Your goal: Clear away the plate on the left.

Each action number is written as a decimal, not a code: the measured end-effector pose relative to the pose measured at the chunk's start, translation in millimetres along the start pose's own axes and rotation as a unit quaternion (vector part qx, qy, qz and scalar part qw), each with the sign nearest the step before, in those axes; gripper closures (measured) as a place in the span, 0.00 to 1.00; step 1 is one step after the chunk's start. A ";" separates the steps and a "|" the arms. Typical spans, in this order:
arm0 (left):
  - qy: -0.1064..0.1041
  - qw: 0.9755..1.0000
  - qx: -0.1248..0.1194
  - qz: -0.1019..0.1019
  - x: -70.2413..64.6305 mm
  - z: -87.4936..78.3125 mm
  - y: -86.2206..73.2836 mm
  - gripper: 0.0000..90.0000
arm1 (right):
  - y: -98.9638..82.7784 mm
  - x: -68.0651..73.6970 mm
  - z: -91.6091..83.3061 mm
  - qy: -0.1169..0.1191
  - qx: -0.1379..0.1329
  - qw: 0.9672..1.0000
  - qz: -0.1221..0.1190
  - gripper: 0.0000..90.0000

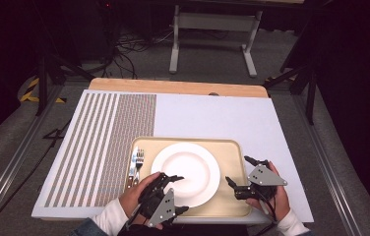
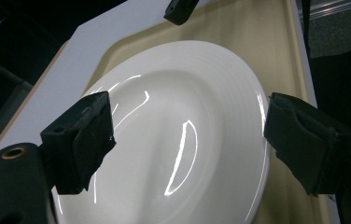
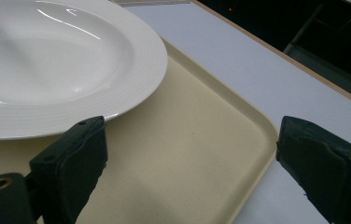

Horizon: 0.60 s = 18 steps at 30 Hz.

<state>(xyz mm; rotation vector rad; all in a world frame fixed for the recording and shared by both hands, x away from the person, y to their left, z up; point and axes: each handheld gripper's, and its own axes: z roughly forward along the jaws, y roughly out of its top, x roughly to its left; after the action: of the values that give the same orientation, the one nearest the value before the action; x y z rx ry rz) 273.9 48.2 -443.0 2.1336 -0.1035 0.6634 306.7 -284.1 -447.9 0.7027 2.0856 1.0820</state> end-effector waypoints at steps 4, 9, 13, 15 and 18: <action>0.006 1.000 0.000 -0.004 2.7 -2.1 -1.0 0.18 | 0.1 0.0 -0.1 0.000 0.000 1.000 0.000 0.11; 0.016 1.000 -0.001 -0.010 7.9 -6.4 -2.6 0.18 | 0.1 0.0 -0.2 0.000 -0.001 1.000 0.000 0.11; 0.020 1.000 0.000 -0.015 9.7 -8.5 -3.6 0.18 | 0.3 0.1 -0.6 0.001 -0.002 1.000 0.001 0.11; 0.021 1.000 -0.001 -0.017 11.0 -9.8 -4.2 0.18 | 0.4 0.0 -0.6 0.001 -0.003 1.000 0.001 0.11; 0.024 1.000 0.001 -0.018 12.8 -11.2 -5.0 0.18 | 0.5 0.2 -0.8 0.001 -0.004 1.000 0.000 0.11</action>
<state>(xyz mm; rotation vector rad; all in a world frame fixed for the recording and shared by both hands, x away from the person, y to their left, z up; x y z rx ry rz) 281.6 62.0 -435.0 2.1139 -0.0378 0.6939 306.1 -284.0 -447.2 0.6967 2.0826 1.0914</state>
